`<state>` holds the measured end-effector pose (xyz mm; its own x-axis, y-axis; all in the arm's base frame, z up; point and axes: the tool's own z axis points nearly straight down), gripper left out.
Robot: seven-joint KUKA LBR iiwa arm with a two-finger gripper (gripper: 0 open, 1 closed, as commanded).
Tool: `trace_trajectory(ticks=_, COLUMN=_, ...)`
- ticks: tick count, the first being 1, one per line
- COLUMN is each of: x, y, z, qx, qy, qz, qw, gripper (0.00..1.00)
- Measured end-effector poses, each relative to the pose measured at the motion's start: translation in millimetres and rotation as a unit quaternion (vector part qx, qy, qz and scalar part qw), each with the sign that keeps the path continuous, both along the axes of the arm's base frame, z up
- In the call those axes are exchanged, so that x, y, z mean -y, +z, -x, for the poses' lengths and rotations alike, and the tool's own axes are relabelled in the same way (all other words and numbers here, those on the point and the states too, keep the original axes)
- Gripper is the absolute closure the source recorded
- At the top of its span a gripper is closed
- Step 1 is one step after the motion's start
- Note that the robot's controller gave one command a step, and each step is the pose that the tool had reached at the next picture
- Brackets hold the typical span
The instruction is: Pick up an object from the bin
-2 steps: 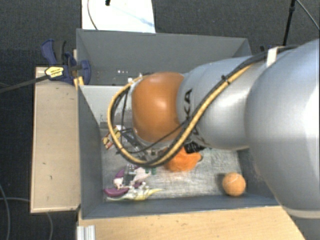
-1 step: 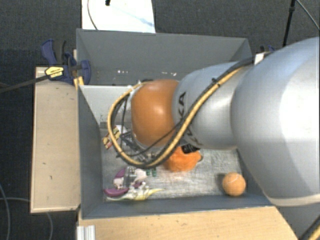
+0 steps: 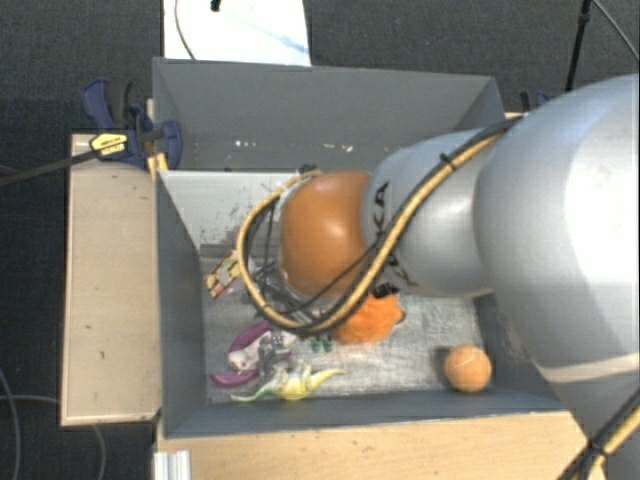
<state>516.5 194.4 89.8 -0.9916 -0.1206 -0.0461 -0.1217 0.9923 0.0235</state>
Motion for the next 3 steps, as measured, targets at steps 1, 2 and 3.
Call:
trace_trajectory(ticks=1, x=4, y=-3, z=6.0, qx=-0.0116, qy=0.005, qz=0.007, qw=0.9999, gripper=1.0)
trace_trajectory(ticks=2, x=4, y=-3, z=6.0, qx=-0.0116, qy=0.004, qz=0.007, qw=0.9999, gripper=1.0)
trace_trajectory(ticks=3, x=15, y=22, z=10.7, qx=-0.0176, qy=0.022, qz=0.014, qw=0.9995, gripper=1.0)
